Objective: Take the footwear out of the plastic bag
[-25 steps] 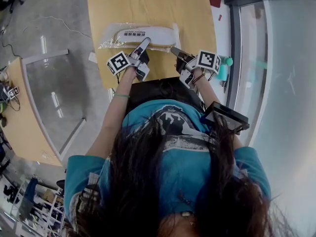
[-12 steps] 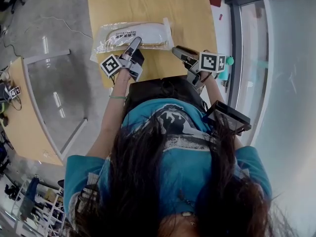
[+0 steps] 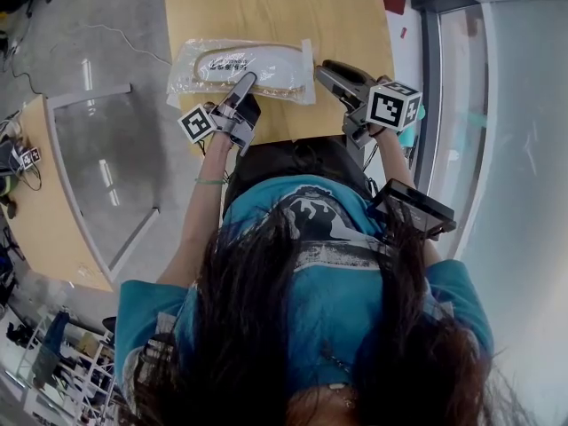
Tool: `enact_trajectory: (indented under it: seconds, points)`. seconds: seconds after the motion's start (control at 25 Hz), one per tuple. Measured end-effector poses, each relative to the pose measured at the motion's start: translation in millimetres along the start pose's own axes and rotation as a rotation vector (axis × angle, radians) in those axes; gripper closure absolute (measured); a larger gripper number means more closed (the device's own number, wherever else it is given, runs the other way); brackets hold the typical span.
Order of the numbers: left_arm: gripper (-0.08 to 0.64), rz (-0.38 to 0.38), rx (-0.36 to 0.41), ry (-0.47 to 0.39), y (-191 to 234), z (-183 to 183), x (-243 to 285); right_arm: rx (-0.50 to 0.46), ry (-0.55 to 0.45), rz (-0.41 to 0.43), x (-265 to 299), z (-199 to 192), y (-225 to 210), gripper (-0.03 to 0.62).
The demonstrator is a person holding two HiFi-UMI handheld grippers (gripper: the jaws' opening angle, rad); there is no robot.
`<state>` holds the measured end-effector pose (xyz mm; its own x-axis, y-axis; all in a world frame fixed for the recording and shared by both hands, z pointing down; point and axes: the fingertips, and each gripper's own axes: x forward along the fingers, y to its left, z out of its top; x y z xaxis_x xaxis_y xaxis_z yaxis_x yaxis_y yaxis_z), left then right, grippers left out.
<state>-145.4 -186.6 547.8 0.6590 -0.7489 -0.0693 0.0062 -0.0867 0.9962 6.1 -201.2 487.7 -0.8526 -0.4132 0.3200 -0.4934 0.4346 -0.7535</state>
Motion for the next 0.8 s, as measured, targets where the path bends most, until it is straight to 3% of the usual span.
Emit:
enact_trajectory:
  seconds: [0.2, 0.56, 0.8]
  points:
    - [0.443, -0.062, -0.047, -0.01, -10, -10, 0, -0.005, 0.034, 0.026, 7, -5, 1, 0.465]
    - [0.459, -0.204, -0.138, -0.057, -32, -5, -11, 0.192, -0.032, 0.258, 6, -3, 23, 0.465]
    - [0.462, -0.245, -0.161, -0.073, -38, -2, -14, 0.273, -0.032, 0.305, 6, -10, 21, 0.464]
